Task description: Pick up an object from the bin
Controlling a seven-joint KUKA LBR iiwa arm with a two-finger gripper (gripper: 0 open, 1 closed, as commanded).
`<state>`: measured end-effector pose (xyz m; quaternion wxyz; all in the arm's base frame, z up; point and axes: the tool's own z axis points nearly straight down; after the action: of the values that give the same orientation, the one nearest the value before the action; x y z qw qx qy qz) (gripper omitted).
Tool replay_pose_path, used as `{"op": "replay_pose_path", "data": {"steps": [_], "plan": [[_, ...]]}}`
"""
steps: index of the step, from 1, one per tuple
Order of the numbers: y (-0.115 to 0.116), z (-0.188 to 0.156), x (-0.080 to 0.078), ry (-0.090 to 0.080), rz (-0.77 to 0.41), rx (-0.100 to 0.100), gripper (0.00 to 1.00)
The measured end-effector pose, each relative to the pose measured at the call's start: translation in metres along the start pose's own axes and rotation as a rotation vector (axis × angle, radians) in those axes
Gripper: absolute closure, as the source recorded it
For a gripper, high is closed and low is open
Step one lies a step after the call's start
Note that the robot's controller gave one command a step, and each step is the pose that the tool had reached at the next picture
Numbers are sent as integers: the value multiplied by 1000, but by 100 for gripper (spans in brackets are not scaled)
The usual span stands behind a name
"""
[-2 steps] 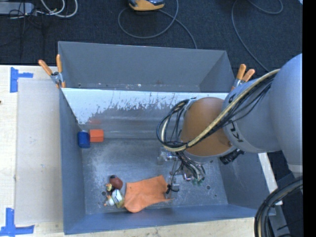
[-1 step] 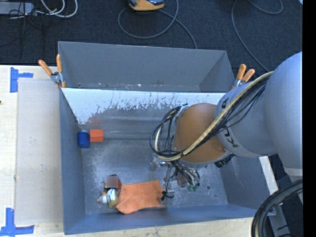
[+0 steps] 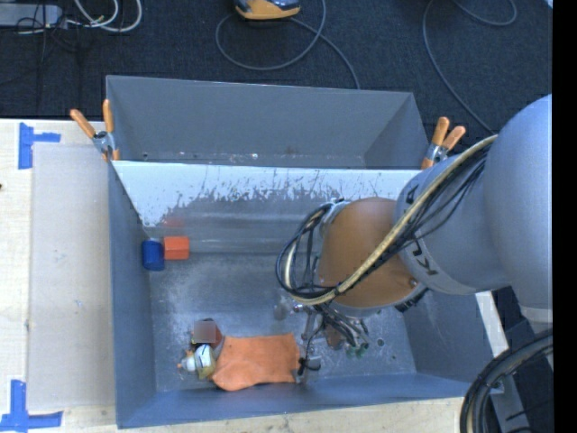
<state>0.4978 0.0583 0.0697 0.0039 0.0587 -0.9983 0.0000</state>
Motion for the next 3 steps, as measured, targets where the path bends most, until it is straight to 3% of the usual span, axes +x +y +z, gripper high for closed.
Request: {"op": "replay_pose_path", "data": {"steps": [1,2,3], "plan": [[24,0,-18,-2,-121,-4,100],[24,0,-18,-2,-121,-4,100],[26,-49,-14,7,-125,-4,100]]}}
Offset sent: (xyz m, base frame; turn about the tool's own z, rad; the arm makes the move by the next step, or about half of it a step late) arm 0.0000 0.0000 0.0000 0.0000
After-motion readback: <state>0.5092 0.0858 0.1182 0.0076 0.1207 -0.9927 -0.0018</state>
